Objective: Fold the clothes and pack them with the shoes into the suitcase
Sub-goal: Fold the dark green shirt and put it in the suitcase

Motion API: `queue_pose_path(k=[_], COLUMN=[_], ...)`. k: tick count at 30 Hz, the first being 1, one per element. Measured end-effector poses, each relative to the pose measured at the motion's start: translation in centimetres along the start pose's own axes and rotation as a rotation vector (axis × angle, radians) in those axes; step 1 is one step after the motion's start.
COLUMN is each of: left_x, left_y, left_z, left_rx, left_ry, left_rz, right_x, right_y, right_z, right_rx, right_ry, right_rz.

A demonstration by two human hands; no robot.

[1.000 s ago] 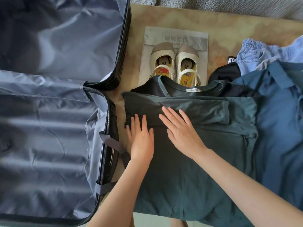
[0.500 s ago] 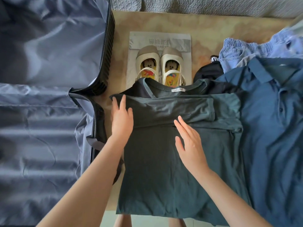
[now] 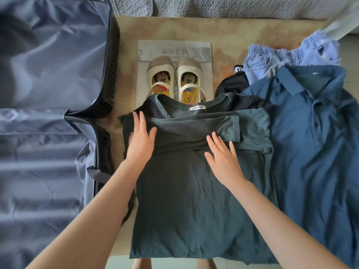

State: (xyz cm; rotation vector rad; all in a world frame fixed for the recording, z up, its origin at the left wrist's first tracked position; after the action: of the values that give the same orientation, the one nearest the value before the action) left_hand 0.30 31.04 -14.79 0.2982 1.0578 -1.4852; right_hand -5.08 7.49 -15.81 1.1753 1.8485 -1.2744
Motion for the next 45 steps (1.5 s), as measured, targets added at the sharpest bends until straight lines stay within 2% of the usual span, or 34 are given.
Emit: queue_pose_path(k=[2, 6, 9, 11, 16, 19, 22, 24, 29, 35, 38, 41, 45], left_x=[-1.1, -2.9, -3.0, -3.4, -4.1, -3.3, -3.2, -3.6, -5.5, -7.8, -9.3, -9.8, -9.6], left_y=[0.3, -0.7, -1.0, -0.5, 0.7, 0.9, 1.0, 1.0, 0.4, 0.1, -0.2, -0.4, -0.8], left_z=[1.0, 1.8, 1.2, -0.1, -5.1, -6.7, -7.0, -6.9, -4.9, -3.2, -2.3, -1.4, -0.2], left_rx=[0.04, 0.02, 0.005, -0.076, -0.434, -0.541, -0.594, -0.579, -0.41, -0.313, -0.229, -0.192, -0.178], left_ry=[-0.001, -0.067, -0.03, -0.059, -0.214, -0.346, -0.448, -0.488, -0.547, -0.529, -0.471, -0.468, -0.506], left_rz=[0.044, 0.188, 0.205, 0.206, 0.17, 0.138, 0.18, 0.223, 0.274, 0.193, 0.173, 0.135, 0.084], right_x=[-0.4, -3.3, -4.4, -4.5, -2.9, -1.9, -2.1, -1.9, 0.3, 2.3, 3.1, 2.4, 1.7], right_y=[0.2, -1.6, -3.5, -4.2, -3.9, -3.5, -3.5, -3.6, -4.2, -3.7, -3.1, -2.8, -2.7], right_z=[0.1, 1.9, 2.9, 2.2, -2.6, -4.0, -4.3, -4.6, -7.9, -14.8, -17.2, -17.6, -17.2], right_rx=[0.001, 0.087, 0.116, 0.086, 0.008, 0.029, 0.056, 0.057, 0.045, 0.134, 0.26, 0.387, 0.417], right_ry=[0.066, 0.315, 0.333, 0.352, 0.437, 0.503, 0.558, 0.565, 0.638, 0.751, 0.754, 0.679, 0.677], right_rz=[0.028, 0.262, 0.332, 0.319, 0.227, 0.205, 0.235, 0.238, 0.177, 0.12, 0.19, 0.412, 0.539])
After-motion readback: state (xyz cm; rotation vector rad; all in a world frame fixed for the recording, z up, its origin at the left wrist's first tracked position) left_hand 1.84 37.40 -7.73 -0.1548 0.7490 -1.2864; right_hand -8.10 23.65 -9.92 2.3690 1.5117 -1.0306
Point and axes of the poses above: each hand's wrist, its own y-axis towards the middle knuckle, its own x-axis out of the palm, z = x × y, the point moved 10 cm from there along y, towards the middle knuckle, and after that the axes turned 3 degrees about y, right-handed, at the moved point
